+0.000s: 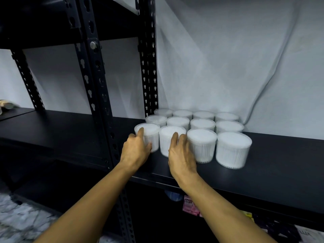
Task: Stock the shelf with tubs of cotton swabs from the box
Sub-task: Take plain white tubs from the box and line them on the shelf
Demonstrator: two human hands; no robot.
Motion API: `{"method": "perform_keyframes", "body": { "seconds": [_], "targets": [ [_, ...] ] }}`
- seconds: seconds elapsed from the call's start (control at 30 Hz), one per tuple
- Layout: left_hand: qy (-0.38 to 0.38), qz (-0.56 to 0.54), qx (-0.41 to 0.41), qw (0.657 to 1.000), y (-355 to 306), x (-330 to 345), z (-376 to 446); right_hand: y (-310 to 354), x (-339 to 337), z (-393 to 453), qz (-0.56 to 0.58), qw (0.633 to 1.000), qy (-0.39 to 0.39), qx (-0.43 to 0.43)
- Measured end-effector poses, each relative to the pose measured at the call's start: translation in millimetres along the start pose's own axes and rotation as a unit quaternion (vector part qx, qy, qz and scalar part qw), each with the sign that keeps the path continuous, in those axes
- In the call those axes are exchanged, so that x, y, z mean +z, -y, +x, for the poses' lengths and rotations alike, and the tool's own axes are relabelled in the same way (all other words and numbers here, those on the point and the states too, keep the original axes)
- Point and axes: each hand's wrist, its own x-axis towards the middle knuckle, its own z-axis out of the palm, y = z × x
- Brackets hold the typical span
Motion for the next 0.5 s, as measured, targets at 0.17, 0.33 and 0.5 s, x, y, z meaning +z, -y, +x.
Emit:
{"method": "perform_keyframes", "body": {
  "seconds": [0.17, 0.33, 0.5],
  "targets": [
    [0.003, -0.005, 0.001, 1.000, -0.6, -1.1, -2.1, -2.7, 1.8, -0.8, 0.009, 1.000, -0.006, -0.023],
    [-0.003, -0.006, 0.015, 1.000, -5.0, -5.6, -4.8, -7.6, -3.8, -5.0, 0.010, 0.999, -0.010, -0.036],
    [-0.038, 0.042, 0.032, 0.998, -21.7, -24.5, -12.3, -24.7, -12.7, -12.4, 0.039, 0.991, -0.124, -0.040]
  ]
}}
